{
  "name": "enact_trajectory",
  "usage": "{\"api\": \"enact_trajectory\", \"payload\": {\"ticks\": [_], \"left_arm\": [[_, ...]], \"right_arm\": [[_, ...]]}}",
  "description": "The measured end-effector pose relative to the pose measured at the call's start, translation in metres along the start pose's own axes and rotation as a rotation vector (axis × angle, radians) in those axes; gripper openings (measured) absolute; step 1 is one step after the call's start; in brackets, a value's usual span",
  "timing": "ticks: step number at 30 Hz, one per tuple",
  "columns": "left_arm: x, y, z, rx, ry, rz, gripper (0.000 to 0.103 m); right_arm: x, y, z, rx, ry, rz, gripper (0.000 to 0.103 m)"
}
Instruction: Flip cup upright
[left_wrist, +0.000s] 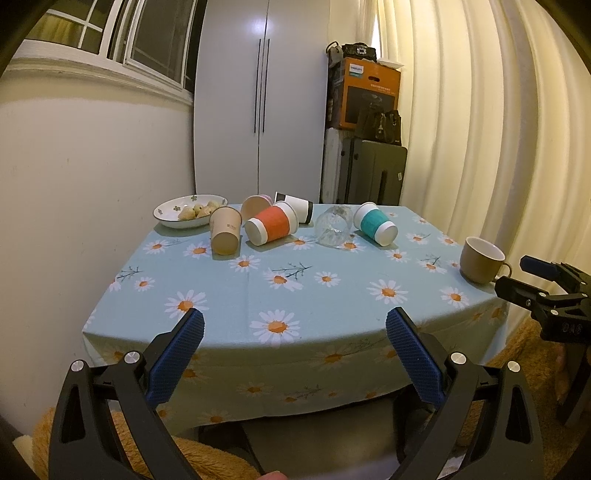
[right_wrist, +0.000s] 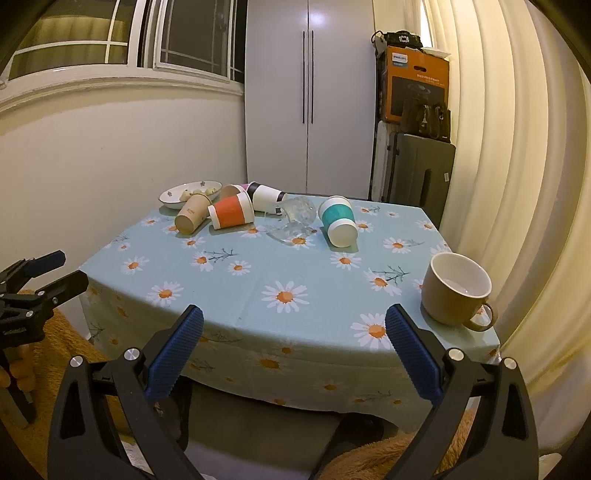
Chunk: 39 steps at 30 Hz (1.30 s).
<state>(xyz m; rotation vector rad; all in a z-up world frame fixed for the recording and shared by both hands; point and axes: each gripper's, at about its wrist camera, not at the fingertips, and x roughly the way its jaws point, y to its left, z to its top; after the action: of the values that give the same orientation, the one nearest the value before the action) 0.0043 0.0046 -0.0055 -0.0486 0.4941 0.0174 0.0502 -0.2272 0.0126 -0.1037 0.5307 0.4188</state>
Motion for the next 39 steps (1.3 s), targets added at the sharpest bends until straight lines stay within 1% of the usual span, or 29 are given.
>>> {"api": "enact_trajectory", "payload": {"ticks": [6, 8, 15, 18, 20, 24, 26, 27, 29, 31, 33, 34, 36, 37, 39], "left_arm": [[-0.001, -0.002, -0.002, 0.008, 0.008, -0.004, 0.096], [-0.006, -0.003, -0.002, 0.002, -0.009, 0.003, 0.096], [-0.019, -0.001, -0.005, -0.029, -0.035, -0.036, 0.096], [-0.02, 0.002, -0.004, -0.044, -0.03, -0.05, 0.096], [-0.019, 0.005, -0.004, -0.063, -0.02, -0.062, 0.096], [-0.008, 0.012, 0.001, -0.099, 0.047, -0.121, 0.096], [-0.001, 0.013, 0.004, -0.106, 0.079, -0.139, 0.096], [0.004, 0.014, 0.007, -0.109, 0.104, -0.136, 0.096], [0.018, 0.018, 0.016, -0.106, 0.152, -0.103, 0.096], [0.03, 0.025, 0.028, -0.093, 0.175, -0.109, 0.096], [0.042, 0.033, 0.043, -0.075, 0.194, -0.119, 0.096], [0.049, 0.038, 0.057, -0.053, 0.193, -0.118, 0.096], [0.052, 0.044, 0.076, -0.023, 0.161, -0.112, 0.096], [0.057, 0.046, 0.091, -0.001, 0.169, -0.121, 0.096], [0.067, 0.05, 0.115, 0.041, 0.182, -0.138, 0.096]], "right_arm": [[-0.003, -0.001, 0.0, 0.007, -0.003, 0.009, 0.098], [-0.004, -0.001, 0.0, 0.007, -0.002, 0.012, 0.098], [-0.009, -0.004, -0.001, 0.037, -0.001, 0.036, 0.098], [-0.008, -0.004, -0.001, 0.043, 0.009, 0.04, 0.098], [-0.005, -0.005, 0.001, 0.055, 0.024, 0.05, 0.098], [0.006, -0.009, 0.005, 0.104, 0.071, 0.088, 0.098], [0.017, -0.01, 0.011, 0.11, 0.103, 0.075, 0.098], [0.022, -0.009, 0.013, 0.103, 0.115, 0.064, 0.098], [0.032, -0.012, 0.02, 0.108, 0.126, 0.077, 0.098], [0.044, -0.015, 0.031, 0.133, 0.135, 0.096, 0.098], [0.061, -0.021, 0.05, 0.181, 0.144, 0.139, 0.098], [0.065, -0.023, 0.056, 0.195, 0.15, 0.151, 0.098], [0.086, -0.028, 0.079, 0.239, 0.191, 0.203, 0.098], [0.094, -0.03, 0.089, 0.26, 0.2, 0.231, 0.098], [0.103, -0.033, 0.105, 0.283, 0.208, 0.253, 0.098]]}}
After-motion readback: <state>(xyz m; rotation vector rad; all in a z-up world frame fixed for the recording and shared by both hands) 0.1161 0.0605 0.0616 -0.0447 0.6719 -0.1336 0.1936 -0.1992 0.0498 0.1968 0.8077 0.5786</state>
